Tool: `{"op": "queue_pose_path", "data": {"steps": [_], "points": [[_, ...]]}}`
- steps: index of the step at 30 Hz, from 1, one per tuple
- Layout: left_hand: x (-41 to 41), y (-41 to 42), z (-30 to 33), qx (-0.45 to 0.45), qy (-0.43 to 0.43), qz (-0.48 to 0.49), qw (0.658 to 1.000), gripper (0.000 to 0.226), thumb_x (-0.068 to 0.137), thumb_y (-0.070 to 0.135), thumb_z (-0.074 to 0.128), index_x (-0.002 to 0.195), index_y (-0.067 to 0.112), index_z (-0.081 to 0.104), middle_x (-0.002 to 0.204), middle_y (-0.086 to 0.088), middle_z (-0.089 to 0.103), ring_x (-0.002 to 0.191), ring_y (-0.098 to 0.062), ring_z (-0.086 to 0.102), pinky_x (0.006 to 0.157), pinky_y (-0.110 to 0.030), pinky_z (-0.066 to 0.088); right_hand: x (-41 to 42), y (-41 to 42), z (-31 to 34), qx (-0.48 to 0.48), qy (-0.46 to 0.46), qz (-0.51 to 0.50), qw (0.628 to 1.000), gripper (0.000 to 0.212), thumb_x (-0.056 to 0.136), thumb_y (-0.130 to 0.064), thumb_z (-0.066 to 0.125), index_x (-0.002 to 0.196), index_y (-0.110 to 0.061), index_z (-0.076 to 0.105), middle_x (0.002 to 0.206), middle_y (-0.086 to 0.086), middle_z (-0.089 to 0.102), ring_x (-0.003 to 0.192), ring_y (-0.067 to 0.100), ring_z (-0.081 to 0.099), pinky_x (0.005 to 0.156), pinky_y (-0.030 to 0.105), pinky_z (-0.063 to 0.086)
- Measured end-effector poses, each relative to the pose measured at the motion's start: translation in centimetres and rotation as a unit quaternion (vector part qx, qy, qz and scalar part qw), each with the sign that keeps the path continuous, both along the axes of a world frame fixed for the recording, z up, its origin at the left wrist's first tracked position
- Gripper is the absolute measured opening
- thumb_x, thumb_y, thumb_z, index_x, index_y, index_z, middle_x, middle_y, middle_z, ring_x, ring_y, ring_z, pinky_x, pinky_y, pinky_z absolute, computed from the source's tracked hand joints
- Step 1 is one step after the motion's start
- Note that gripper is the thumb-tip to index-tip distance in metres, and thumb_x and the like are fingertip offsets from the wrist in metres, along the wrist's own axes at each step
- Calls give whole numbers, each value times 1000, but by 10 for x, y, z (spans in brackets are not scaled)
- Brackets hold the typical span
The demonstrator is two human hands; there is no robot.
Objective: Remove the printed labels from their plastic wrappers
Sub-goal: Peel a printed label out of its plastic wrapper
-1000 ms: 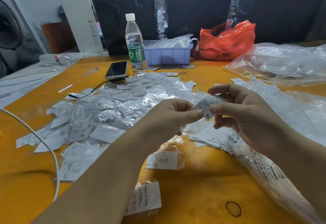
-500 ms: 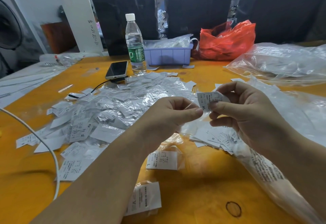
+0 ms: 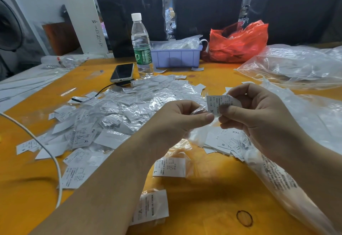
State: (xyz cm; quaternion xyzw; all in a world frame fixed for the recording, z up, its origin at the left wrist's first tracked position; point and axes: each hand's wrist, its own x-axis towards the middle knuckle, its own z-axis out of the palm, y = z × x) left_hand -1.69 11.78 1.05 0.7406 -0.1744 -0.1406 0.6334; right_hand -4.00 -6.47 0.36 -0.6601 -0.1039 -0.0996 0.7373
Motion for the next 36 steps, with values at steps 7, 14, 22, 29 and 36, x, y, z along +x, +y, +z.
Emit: {"op": "queue_pose_path", "data": {"steps": [7, 14, 22, 29, 36], "points": [[1, 1, 1, -30, 8, 16, 999, 16, 64, 31, 76, 72, 19, 69, 70, -2, 60, 49, -5, 44, 52, -21, 36, 1, -2, 1, 13, 20, 35, 999, 34, 57, -10, 75, 88, -12, 61, 71, 7, 70, 54, 20, 65, 52, 27, 55], [-1, 1, 2, -22, 9, 24, 999, 24, 63, 32, 76, 79, 15, 69, 74, -4, 59, 50, -6, 44, 53, -22, 37, 1, -1, 4, 79, 66, 57, 993, 35, 59, -4, 73, 90, -8, 59, 75, 12, 71, 52, 19, 65, 51, 26, 54], [-1, 1, 2, -1, 6, 18, 1000, 13, 62, 33, 77, 68, 24, 69, 82, -6, 65, 61, -10, 50, 58, -24, 41, -1, 2, 7, 93, 77, 58, 991, 34, 60, -2, 71, 91, -6, 58, 74, 13, 70, 51, 19, 65, 50, 26, 55], [2, 2, -1, -8, 15, 19, 1000, 9, 77, 16, 78, 81, 18, 70, 81, -4, 65, 67, -12, 57, 58, -21, 52, -1, 1, 7, 84, 86, 40, 992, 36, 58, -5, 72, 90, -9, 58, 71, 11, 67, 49, 18, 61, 46, 26, 53], [3, 2, 0, -31, 24, 41, 998, 10, 79, 10, 76, 84, 14, 69, 99, -13, 73, 68, -11, 64, 63, -23, 57, -3, -2, 7, -9, 30, -3, 1000, 29, 65, -1, 75, 88, -11, 61, 70, 6, 70, 51, 19, 62, 49, 27, 53]]}}
